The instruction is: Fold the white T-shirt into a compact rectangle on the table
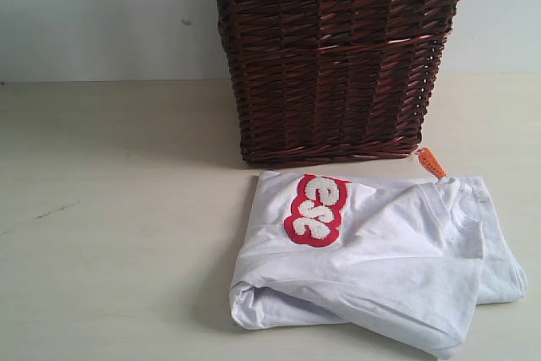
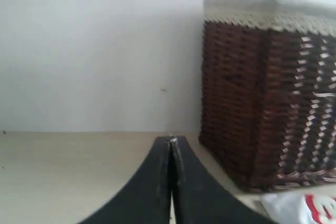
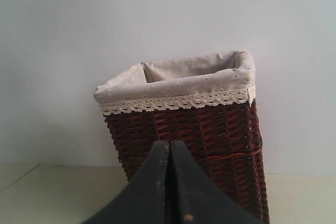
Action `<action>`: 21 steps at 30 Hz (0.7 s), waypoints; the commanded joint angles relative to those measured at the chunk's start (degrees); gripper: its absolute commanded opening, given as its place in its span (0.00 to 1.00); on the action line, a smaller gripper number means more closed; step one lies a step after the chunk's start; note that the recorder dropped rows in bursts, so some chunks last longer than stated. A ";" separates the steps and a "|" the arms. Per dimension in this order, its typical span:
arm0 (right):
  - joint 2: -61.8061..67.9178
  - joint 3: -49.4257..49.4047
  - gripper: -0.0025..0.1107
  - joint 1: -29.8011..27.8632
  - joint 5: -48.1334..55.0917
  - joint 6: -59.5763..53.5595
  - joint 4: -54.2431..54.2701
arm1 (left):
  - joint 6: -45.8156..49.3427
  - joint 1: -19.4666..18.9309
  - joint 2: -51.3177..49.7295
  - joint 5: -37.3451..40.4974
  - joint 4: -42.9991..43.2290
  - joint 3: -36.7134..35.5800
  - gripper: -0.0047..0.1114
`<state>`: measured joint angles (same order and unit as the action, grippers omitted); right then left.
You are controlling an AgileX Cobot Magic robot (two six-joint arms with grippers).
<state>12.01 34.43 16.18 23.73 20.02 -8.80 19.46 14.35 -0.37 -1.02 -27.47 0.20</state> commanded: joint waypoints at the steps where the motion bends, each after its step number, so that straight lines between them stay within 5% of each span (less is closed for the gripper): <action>1: -0.08 -0.44 0.02 0.16 0.15 -0.41 0.02 | 0.13 -0.66 0.37 -5.48 1.61 -0.20 0.04; 7: -0.08 -0.44 0.02 0.16 0.15 -0.41 0.02 | -6.87 -0.66 0.37 -5.35 21.21 -0.20 0.04; 13: -0.08 -0.44 0.02 0.16 0.15 -0.41 0.02 | -10.04 -3.79 0.37 -4.67 24.75 -0.20 0.04; 18: -0.08 -0.44 0.02 0.16 0.15 -0.41 0.02 | -30.17 -7.04 0.37 -4.52 40.95 -0.20 0.04; 21: -0.08 -0.44 0.02 0.16 0.15 -0.41 0.02 | -30.73 -7.28 0.37 -4.01 37.92 -0.20 0.04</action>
<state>12.01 34.43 16.18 23.73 20.02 -8.80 -8.47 7.41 -0.37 -5.62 10.51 0.20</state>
